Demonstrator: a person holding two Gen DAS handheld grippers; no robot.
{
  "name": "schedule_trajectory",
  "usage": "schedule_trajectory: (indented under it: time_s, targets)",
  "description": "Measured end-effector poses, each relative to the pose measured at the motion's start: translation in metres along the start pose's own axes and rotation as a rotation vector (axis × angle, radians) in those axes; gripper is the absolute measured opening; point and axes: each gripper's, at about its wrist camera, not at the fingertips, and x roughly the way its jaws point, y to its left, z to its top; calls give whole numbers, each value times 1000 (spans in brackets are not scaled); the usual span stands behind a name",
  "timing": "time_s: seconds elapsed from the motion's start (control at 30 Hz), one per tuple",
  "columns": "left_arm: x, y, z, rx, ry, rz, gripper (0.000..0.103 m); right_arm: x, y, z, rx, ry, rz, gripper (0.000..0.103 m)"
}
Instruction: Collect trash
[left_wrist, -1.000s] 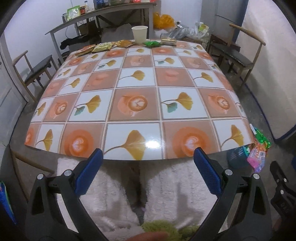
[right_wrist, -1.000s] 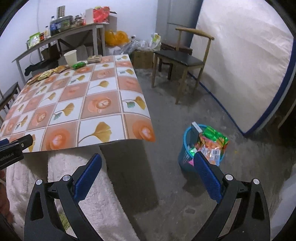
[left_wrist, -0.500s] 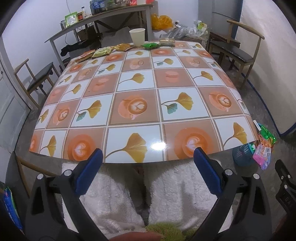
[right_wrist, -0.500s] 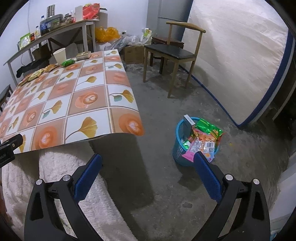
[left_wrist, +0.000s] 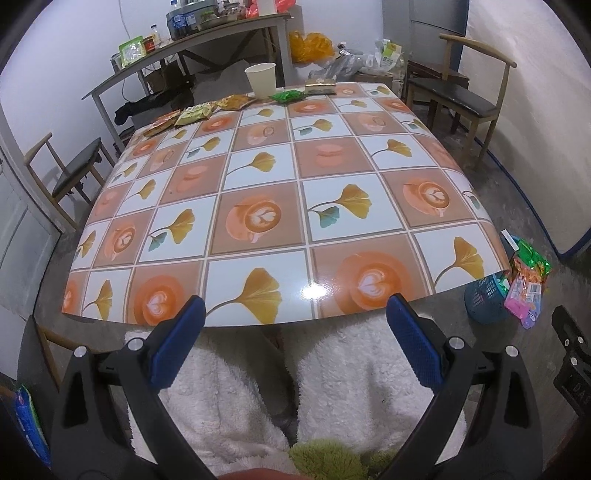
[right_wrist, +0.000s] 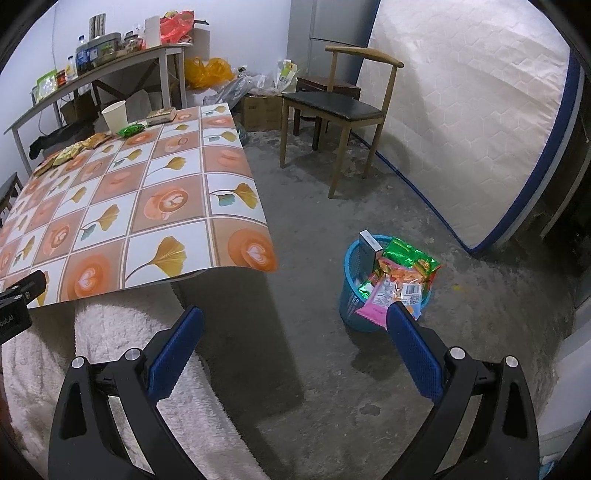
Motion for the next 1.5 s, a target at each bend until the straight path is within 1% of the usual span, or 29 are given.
schedule_trajectory:
  time_s: [1.5]
  targets:
    - [-1, 2, 1, -4, 6, 1, 94, -6, -4, 6, 1, -7, -8, 96]
